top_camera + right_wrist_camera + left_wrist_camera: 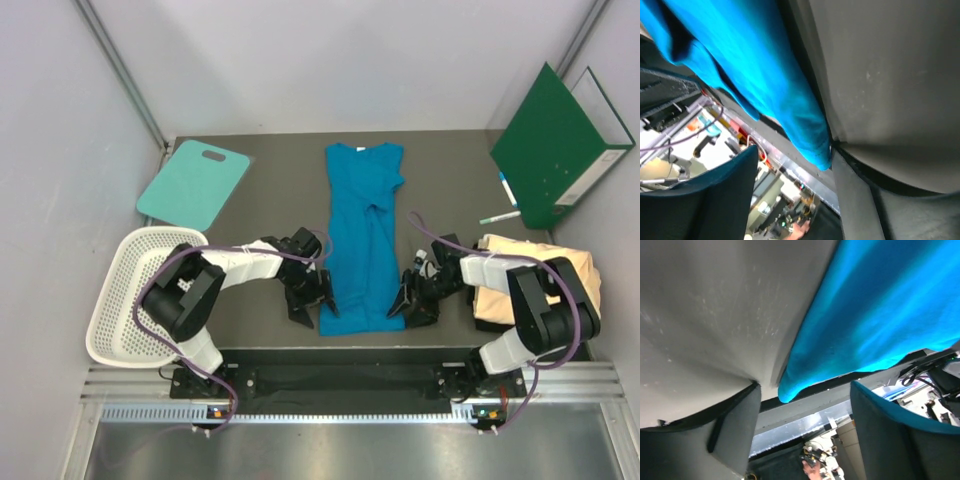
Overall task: Fold and stack the t-shirts
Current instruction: Grab the bottom of the folded rectangular tshirt with both arms
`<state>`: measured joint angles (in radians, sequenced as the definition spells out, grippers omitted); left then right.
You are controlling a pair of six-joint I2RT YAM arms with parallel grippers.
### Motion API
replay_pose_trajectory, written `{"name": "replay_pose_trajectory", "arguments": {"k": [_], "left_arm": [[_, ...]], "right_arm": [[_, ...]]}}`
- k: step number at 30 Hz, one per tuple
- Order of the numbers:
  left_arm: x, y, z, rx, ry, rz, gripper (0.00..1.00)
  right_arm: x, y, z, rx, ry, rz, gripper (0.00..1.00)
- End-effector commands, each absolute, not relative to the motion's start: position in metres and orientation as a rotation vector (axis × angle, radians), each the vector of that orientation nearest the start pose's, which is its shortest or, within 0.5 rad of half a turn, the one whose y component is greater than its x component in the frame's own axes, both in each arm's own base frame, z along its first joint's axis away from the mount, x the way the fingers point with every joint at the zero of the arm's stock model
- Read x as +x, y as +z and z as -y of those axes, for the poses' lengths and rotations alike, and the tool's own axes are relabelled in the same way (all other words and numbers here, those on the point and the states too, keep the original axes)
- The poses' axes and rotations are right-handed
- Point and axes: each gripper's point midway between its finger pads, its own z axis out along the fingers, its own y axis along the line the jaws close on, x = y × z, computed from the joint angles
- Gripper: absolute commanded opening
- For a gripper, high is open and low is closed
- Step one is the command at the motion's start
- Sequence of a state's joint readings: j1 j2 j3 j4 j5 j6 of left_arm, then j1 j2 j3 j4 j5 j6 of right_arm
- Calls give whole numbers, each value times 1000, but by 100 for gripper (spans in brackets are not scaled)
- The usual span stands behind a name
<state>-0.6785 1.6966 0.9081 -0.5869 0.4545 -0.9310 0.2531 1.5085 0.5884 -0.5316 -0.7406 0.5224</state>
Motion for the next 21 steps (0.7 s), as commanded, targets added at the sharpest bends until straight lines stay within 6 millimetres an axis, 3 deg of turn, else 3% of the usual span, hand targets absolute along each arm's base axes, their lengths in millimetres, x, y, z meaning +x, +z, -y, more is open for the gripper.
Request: {"name": "replay_pose_trajectory", "arguments": {"k": [1,4,5,6,7,8,9,14,21], "left_arm": [[144,-4,243,-349,-526,-3258,65],[146,-8,251,-332,-553,-3251,51],[145,-8,254,-324,-562,-3257,38],[146,-8,256,-319,-570,-3261,30],[147,-8,258,-313,-569,-3267,23],[147,-7,260,-297,-570,-3267,5],[149,-3,261,-291,-564,-3270,0],[159,25,266,-224,-569,-3237,0],[192,79,280,-149,-584,-3138,0]], "right_arm": [[122,-14,-161,292,934,-3192,54],[127,-19,-168,279,922,-3171,34],[130,-19,-170,293,918,-3160,20],[131,-18,-173,276,920,-3153,14],[136,-15,-175,268,926,-3135,8],[138,-13,-175,264,922,-3127,5],[145,-6,-176,241,920,-3100,4],[159,27,-181,186,940,-3026,0],[197,96,-197,68,1016,-2839,0]]}}
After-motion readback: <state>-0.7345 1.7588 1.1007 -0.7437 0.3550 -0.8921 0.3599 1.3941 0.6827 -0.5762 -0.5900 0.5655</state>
